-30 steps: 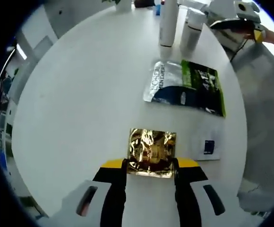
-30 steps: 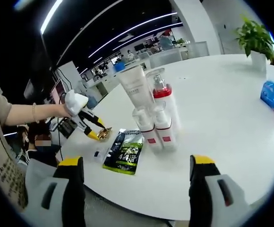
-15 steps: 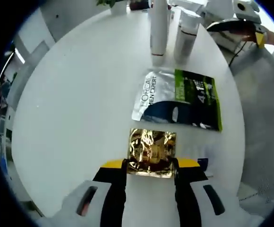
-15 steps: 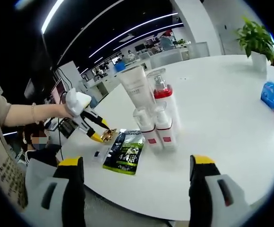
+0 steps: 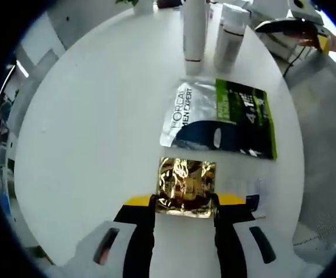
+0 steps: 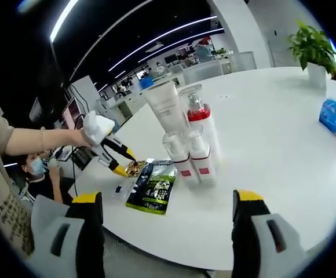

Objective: Arrange the skincare products in the storage area until every visible bottle or jar stands upright without overlapping.

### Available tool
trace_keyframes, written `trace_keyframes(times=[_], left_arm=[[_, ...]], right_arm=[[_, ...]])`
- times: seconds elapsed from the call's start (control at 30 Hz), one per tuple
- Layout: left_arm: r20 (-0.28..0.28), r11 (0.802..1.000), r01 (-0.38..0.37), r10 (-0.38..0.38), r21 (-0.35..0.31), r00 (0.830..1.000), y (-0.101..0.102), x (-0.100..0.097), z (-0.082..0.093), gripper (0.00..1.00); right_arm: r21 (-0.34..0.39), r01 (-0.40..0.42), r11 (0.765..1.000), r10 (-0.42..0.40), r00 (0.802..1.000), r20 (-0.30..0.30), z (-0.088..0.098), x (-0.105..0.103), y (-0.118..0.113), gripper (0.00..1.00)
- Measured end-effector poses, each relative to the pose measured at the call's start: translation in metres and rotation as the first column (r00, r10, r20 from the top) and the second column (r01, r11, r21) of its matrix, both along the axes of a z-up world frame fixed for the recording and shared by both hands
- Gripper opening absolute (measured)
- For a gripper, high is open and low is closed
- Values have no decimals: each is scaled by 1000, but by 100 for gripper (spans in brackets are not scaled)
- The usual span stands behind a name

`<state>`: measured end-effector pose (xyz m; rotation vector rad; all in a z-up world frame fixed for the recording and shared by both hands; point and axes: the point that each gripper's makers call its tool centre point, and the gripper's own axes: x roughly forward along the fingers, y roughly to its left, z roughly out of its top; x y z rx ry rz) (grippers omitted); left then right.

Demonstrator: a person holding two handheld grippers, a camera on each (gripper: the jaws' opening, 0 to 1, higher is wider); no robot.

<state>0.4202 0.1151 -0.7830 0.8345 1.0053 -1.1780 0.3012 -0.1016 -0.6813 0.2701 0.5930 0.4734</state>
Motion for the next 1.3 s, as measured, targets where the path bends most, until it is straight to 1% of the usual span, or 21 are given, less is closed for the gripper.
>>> trace_keyframes(times=[0.23,0.37,0.63,0.77,0.93,1.0,1.07,1.13,1.23,1.3], left_arm=[[-7,1000,12,-12,9,1000,3,-3,-3,37],[-9,1000,10,-10,2,1000,2,-5,-3,42],[2,1000,-3,3,-3,1000,3,-3,0,43],[11,999,-27,27,-25,1000,3,-3,8,45],[25,993,-83,85,-80,996,3,-5,23,48],[30,988,-115,119,-108,992,4,-7,30,49],[30,977,-158,164,-144,986,5,-9,38,51],[30,967,-192,199,-167,980,8,-12,43,53],[30,946,-247,258,-211,966,13,-19,54,57],[24,924,-292,307,-247,951,15,-28,63,60]], right_arm=[[-1,-1,1000,1,1000,-1,0,0,0,93],[0,0,1000,0,1000,0,0,0,-1,93],[2,2,1000,-2,1000,4,1,0,-1,93],[0,-4,1000,4,1000,5,1,0,0,93],[-5,-23,1000,23,1000,4,0,-1,3,93],[-7,-34,999,34,999,3,0,-1,4,93],[-11,-44,999,44,999,3,0,-2,6,93],[-14,-50,999,50,999,4,0,-2,6,93],[-21,-57,998,57,998,8,1,-3,8,93],[-22,-62,998,63,998,9,1,-3,9,93]])
